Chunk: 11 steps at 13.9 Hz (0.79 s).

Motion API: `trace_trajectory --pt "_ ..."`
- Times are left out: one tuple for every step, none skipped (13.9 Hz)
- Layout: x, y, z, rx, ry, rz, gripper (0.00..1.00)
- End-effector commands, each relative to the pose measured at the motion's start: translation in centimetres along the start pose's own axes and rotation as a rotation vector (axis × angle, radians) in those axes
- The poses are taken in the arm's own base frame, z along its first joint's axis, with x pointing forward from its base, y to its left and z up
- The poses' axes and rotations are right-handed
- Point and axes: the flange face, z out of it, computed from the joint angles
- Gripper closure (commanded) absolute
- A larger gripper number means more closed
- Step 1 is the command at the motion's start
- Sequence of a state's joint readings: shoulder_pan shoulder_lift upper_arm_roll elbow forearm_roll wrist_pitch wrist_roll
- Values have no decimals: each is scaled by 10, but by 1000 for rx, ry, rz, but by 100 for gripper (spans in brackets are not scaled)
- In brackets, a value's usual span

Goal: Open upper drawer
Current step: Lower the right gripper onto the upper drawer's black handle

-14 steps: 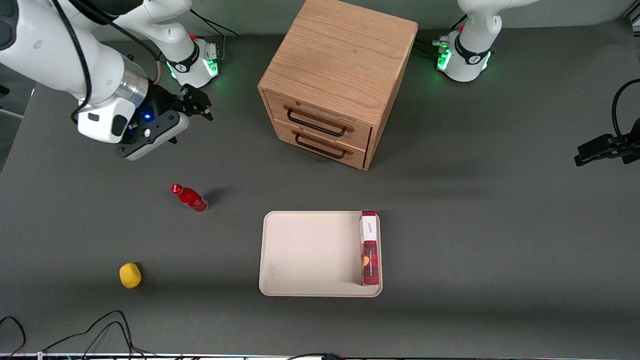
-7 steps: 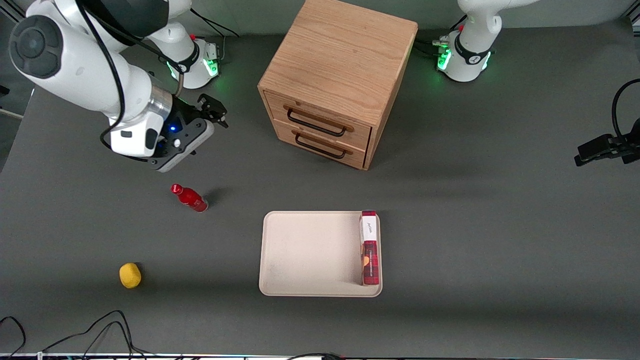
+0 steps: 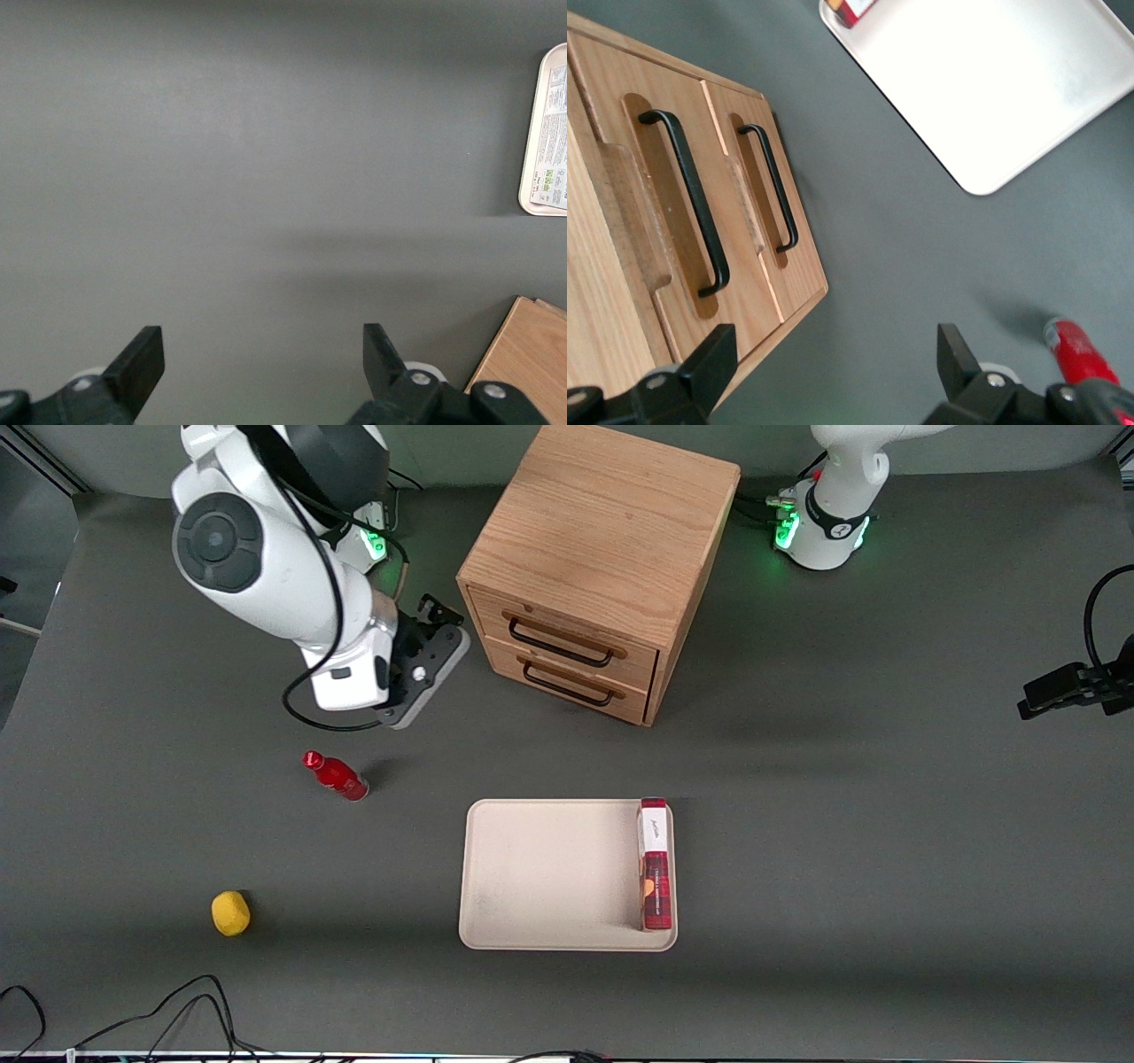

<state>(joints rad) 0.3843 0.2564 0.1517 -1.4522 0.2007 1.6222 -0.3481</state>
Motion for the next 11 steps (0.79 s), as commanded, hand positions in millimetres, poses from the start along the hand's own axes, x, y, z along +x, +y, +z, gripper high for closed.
trace_trajectory --pt "18 -8 17 -13 10 -69 0" --pt "22 -11 23 -12 7 -76 0" --pt "28 -23 33 -8 -5 -95 0" --pt "31 -24 39 -8 -10 -99 0" --pt "32 -23 46 -5 -14 -92 0" --pt "33 -24 50 -3 -18 -89 0" --pt "33 -24 52 -4 -17 -88 0" --pt "35 -32 58 -1 -24 -100 0" --pt "36 -34 59 -5 -20 -104 0" --pt "37 -35 61 -5 -21 -105 0" --pt "37 -35 61 -5 -21 -103 0"
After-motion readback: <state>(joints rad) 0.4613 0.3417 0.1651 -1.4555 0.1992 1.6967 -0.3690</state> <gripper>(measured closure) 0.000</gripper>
